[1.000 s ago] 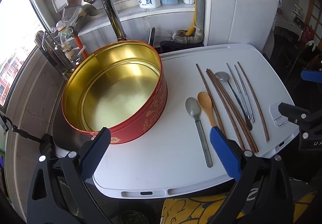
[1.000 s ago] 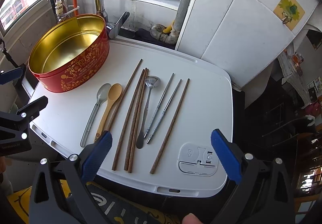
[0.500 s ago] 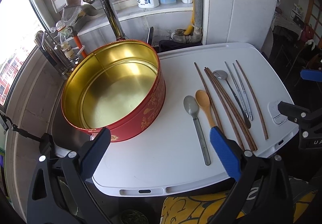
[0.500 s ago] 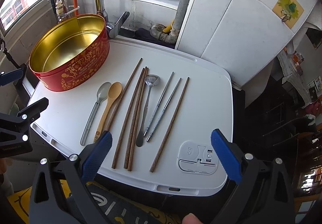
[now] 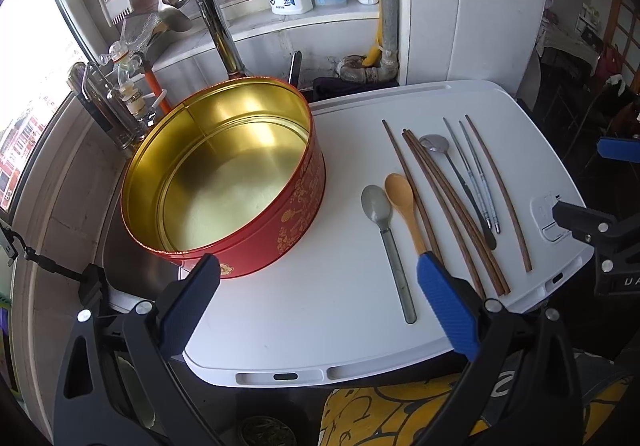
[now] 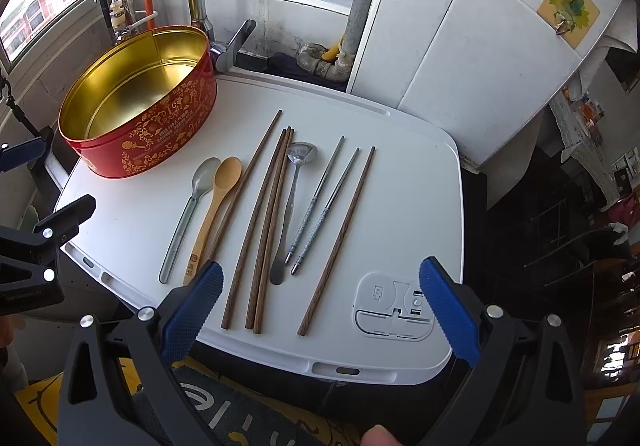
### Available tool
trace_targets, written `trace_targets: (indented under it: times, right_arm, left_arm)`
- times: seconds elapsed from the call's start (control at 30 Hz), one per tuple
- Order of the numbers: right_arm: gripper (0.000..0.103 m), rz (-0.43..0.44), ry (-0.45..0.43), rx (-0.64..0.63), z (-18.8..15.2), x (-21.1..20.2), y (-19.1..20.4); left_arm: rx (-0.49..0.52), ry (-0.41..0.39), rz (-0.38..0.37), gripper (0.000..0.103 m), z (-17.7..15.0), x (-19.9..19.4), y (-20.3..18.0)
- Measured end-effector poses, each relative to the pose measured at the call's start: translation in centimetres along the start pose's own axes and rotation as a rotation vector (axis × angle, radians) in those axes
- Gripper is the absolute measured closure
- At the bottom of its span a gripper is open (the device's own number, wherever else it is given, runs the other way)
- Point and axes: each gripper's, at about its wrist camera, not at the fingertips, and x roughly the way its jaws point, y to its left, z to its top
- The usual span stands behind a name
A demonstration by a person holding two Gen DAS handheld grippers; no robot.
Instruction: Organize utensils
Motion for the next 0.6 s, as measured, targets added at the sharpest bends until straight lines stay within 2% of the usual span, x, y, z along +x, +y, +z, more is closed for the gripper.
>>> trace_targets:
  times: [0.03, 0.6]
  right_arm:
    - [0.004, 0.0, 0.001, 0.002, 0.0, 0.01, -0.05]
    - [0.004, -0.001, 0.002, 0.008, -0.18, -0.05, -0.29]
  left_arm:
    - [0.001, 0.002, -0.005, 0.007, -0.08, -0.36, 0.82]
    - [0.009, 0.006, -0.01, 0.007, 0.0, -0.57, 0.63]
